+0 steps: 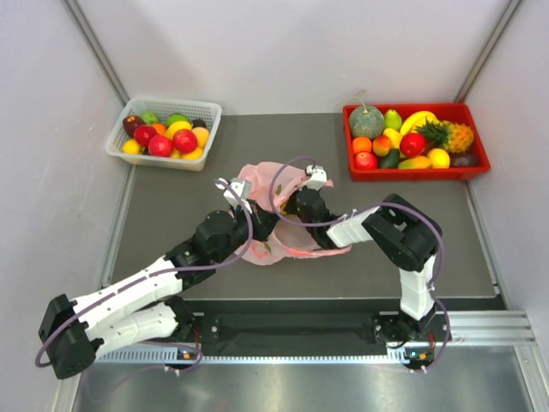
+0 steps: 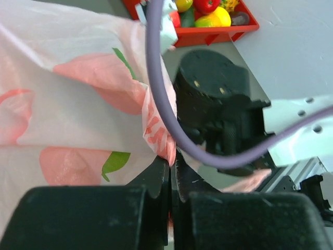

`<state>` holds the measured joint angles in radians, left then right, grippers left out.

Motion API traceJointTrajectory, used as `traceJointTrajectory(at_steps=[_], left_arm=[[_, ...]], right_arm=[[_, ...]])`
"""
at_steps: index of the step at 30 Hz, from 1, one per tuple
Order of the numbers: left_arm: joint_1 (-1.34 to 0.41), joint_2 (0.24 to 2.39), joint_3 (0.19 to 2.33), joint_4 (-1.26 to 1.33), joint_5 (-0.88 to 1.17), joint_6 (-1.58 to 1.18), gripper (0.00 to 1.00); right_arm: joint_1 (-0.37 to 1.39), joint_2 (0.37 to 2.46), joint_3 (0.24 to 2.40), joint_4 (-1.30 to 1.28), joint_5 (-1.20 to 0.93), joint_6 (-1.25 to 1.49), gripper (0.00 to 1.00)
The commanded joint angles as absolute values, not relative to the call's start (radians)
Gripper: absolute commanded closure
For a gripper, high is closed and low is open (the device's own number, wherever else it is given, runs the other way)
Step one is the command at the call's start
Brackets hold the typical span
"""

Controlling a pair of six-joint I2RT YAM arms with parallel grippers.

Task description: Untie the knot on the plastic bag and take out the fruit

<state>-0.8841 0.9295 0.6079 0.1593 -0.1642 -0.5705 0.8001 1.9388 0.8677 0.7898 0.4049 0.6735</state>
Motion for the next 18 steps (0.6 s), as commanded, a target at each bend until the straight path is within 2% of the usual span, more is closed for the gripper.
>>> traceJointTrajectory(at_steps=[1, 2, 4, 5, 8, 11, 18], left_arm=[[-0.887, 0.893, 0.631, 0.147, -0.133, -0.578, 1.00], [-0.887, 0.878, 0.623, 0.144, -0.135, -0.581, 1.00], [-0.887, 0.862, 0.592, 0.137, -0.147, -0.584, 1.00], [-0.888, 0.841, 0.583, 0.129, -0.150, -0.589, 1.00], [-0.887, 0.783, 0.532, 0.081, -0.175, -0.598, 1.00], [-0.887, 0.715, 0.483, 0.013, -0.236, -0.615, 1.00], [-0.887, 0.606, 0.387, -0.071, -0.313, -0.658, 1.00]], right_arm=[[0.770, 1.980, 0.965, 0.743, 0.289, 0.693, 0.33], [0.772, 1.982, 0.971, 0.736, 0.278, 0.687, 0.46], [0.770, 1.968, 0.960, 0.732, 0.255, 0.683, 0.60], [0.769, 1.956, 0.933, 0.735, 0.250, 0.680, 0.75], [0.765, 1.872, 0.832, 0.752, 0.265, 0.661, 0.94], [0.750, 1.752, 0.715, 0.768, 0.261, 0.641, 1.00], [0.733, 1.476, 0.545, 0.683, 0.117, 0.577, 1.00]])
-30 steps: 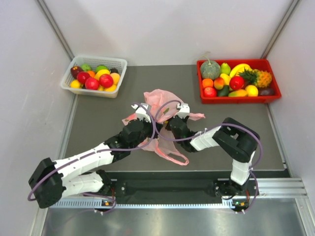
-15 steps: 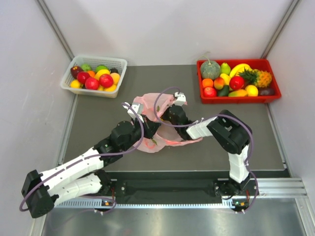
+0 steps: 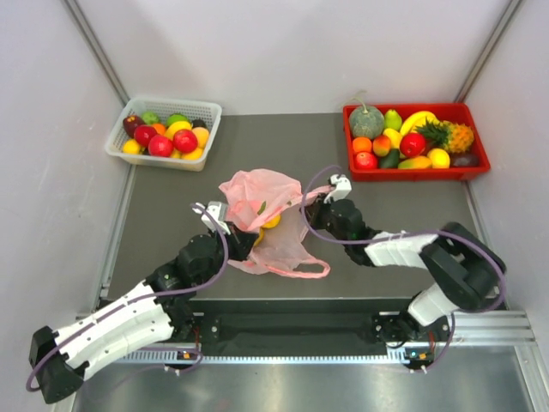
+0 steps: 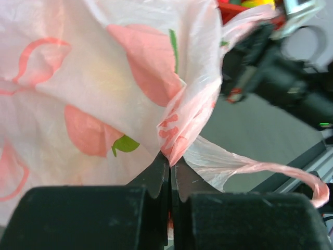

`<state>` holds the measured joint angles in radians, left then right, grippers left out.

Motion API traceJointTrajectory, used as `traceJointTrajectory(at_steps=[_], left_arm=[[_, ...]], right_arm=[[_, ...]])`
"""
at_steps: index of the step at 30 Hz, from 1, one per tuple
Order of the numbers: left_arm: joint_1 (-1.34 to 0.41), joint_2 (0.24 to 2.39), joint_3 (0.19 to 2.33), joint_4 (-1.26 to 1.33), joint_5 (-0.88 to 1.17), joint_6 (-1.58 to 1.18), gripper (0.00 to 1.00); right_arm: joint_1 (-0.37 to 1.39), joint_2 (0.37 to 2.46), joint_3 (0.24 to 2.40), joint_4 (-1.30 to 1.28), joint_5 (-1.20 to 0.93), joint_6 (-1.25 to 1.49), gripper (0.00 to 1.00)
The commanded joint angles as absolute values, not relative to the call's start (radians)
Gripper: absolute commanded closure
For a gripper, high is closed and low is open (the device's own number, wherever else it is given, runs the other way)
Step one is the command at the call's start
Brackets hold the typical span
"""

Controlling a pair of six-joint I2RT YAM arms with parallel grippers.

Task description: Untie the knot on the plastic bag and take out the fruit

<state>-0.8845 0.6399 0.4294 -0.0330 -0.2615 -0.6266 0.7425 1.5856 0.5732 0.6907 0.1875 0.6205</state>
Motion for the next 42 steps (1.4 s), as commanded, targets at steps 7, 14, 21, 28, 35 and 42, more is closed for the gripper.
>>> traceJointTrajectory(at_steps=[7, 14, 21, 28, 35, 42], left_arm=[[-0.887, 0.574, 0.311, -0.034, -0.291, -0.719, 1.00], [-0.887, 0.563, 0.342, -0.057, -0.324, -0.713, 1.00], [-0.888, 0.551, 0.370, -0.052, -0.308, -0.721, 1.00], [-0.887, 0.554, 0.362, -0.040, -0.258, -0.727, 1.00], [-0.887, 0.545, 0.287, 0.031, -0.196, -0.758, 1.00], [-0.887, 0.519, 0.270, 0.026, -0.192, -0.753, 1.00]], right_arm=[[0.779, 1.408, 0.593, 0.516, -0.043, 0.509, 0.78], [0.934, 1.515, 0.701, 0.482, 0.030, 0.483, 0.58], [1.002, 1.706, 0.831, 0.534, 0.317, 0.518, 0.11], [1.008, 1.845, 0.969, 0.528, 0.561, 0.604, 0.00], [0.988, 1.982, 1.098, 0.482, 0.537, 0.647, 0.00], [0.968, 2.028, 1.096, 0.428, 0.477, 0.680, 0.04]])
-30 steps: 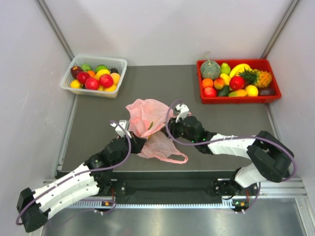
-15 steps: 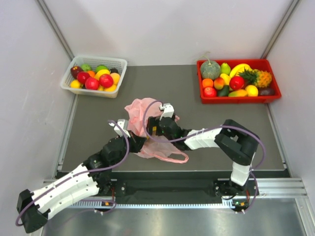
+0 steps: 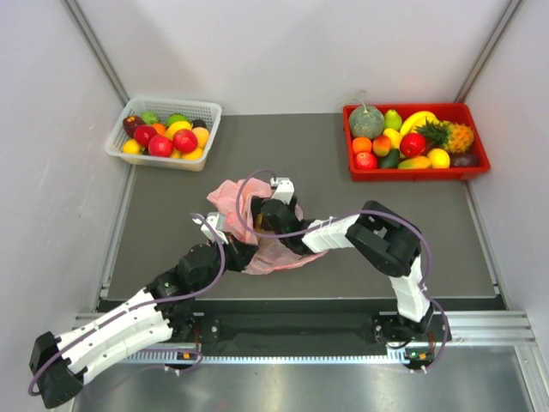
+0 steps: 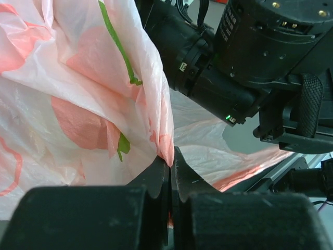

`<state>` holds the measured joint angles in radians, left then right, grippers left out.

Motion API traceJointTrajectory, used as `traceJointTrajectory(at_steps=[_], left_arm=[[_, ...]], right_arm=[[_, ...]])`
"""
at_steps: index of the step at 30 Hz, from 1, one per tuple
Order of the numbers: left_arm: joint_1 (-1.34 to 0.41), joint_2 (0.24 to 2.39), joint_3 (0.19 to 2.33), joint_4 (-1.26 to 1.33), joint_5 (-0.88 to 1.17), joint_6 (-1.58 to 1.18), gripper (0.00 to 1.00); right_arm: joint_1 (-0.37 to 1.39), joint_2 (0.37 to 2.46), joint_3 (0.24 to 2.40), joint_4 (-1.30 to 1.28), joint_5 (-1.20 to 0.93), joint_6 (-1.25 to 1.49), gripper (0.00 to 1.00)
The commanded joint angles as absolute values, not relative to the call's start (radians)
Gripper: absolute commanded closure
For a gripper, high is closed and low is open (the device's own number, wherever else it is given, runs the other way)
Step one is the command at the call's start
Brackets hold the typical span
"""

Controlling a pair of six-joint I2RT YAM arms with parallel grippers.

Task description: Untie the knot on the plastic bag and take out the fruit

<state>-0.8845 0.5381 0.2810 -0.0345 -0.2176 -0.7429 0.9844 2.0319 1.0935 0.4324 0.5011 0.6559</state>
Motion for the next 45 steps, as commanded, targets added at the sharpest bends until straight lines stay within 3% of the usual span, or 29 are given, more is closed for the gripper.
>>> traceJointTrajectory(at_steps=[1, 3, 4, 6, 7, 9, 11, 16, 23, 27, 31, 37, 41, 45], left_arm=[[-0.887, 0.517, 0.265, 0.023, -0.195, -0.755, 1.00], [-0.887, 0.506, 0.264, 0.017, -0.199, -0.758, 1.00], [-0.888, 0.502, 0.264, 0.012, -0.205, -0.758, 1.00], [-0.887, 0.485, 0.264, 0.005, -0.215, -0.756, 1.00], [-0.887, 0.479, 0.264, -0.023, -0.227, -0.756, 1.00], [-0.888, 0.463, 0.265, -0.044, -0.241, -0.755, 1.00], [-0.887, 0.457, 0.265, -0.052, -0.256, -0.752, 1.00], [-0.887, 0.457, 0.265, -0.064, -0.276, -0.753, 1.00], [-0.887, 0.517, 0.287, -0.041, -0.316, -0.758, 1.00], [-0.888, 0.552, 0.299, -0.017, -0.333, -0.762, 1.00], [-0.887, 0.580, 0.310, -0.009, -0.359, -0.769, 1.00], [-0.887, 0.592, 0.299, 0.020, -0.367, -0.769, 1.00], [-0.887, 0.592, 0.288, 0.023, -0.359, -0.767, 1.00], [-0.887, 0.588, 0.284, 0.035, -0.362, -0.767, 1.00]], right_arm=[[0.963, 2.020, 1.080, 0.442, 0.466, 0.680, 0.13], [0.942, 1.981, 1.021, 0.471, 0.437, 0.678, 0.29], [0.937, 1.961, 0.997, 0.506, 0.433, 0.675, 0.46], [0.924, 1.893, 0.930, 0.529, 0.431, 0.651, 0.62], [0.920, 1.869, 0.911, 0.537, 0.433, 0.641, 0.75], [0.911, 1.791, 0.853, 0.535, 0.428, 0.605, 0.92], [0.907, 1.733, 0.813, 0.525, 0.411, 0.578, 0.99], [0.896, 1.536, 0.710, 0.415, 0.356, 0.520, 1.00], [0.861, 1.337, 0.697, 0.088, -0.143, 0.413, 1.00], [0.864, 1.217, 0.670, -0.067, -0.316, 0.365, 1.00], [0.864, 1.068, 0.649, -0.245, -0.278, 0.356, 1.00], [0.807, 0.812, 0.655, -0.394, 0.151, 0.439, 1.00], [0.620, 0.805, 0.737, -0.466, 0.360, 0.465, 1.00], [0.361, 0.920, 0.825, -0.425, 0.383, 0.480, 1.00]])
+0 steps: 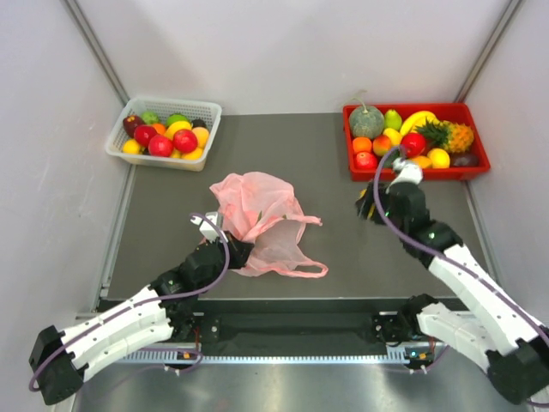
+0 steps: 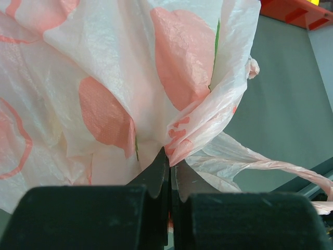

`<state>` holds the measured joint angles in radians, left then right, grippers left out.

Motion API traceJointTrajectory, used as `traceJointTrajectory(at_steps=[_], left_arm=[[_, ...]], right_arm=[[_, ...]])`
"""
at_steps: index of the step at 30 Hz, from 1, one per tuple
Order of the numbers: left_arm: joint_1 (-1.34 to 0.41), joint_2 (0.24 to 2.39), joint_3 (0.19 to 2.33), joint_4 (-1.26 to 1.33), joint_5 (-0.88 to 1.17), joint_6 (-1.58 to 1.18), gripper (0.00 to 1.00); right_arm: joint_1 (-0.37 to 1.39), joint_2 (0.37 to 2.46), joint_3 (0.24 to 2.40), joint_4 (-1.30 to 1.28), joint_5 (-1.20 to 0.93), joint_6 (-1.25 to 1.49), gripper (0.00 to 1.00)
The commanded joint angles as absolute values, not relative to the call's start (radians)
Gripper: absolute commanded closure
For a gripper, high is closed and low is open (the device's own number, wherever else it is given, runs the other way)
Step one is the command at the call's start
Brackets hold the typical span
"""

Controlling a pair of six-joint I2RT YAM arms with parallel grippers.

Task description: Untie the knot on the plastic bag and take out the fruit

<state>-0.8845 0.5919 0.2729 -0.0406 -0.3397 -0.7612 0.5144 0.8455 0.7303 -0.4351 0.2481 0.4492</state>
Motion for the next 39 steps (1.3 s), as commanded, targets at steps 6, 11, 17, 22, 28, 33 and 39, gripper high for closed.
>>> traceJointTrajectory(at_steps=[6, 11, 17, 22, 28, 33, 39], left_arm=[[-0.885, 0.586, 0.301, 0.031, -0.330, -0.762, 1.00], [-0.887, 0.589, 0.302, 0.037, -0.311, -0.756, 1.00], [-0.885, 0.609, 0.302, 0.055, -0.302, -0.738, 1.00], [-0.885, 0.635, 0.318, 0.057, -0.291, -0.716, 1.00], [-0.885, 0.632, 0.356, 0.012, -0.302, -0.709, 1.00], [-0.885, 0.600, 0.390, -0.070, -0.324, -0.693, 1.00], [-0.885, 0.569, 0.414, -0.179, -0.377, -0.703, 1.00]], right_arm=[[0.062, 1.198, 1.031, -0.327, 0.393, 0.543, 1.00], [-0.105, 1.487, 1.300, -0.359, 0.391, 0.598, 1.00], [-0.202, 1.788, 1.580, -0.462, 0.394, 0.627, 0.86], [-0.242, 1.905, 1.686, -0.477, 0.318, 0.617, 0.37], [-0.255, 1.838, 1.666, -0.384, 0.169, 0.586, 0.00], [-0.253, 1.677, 1.594, -0.353, 0.137, 0.572, 0.00], [-0.194, 1.442, 1.366, -0.359, -0.047, 0.519, 0.00]])
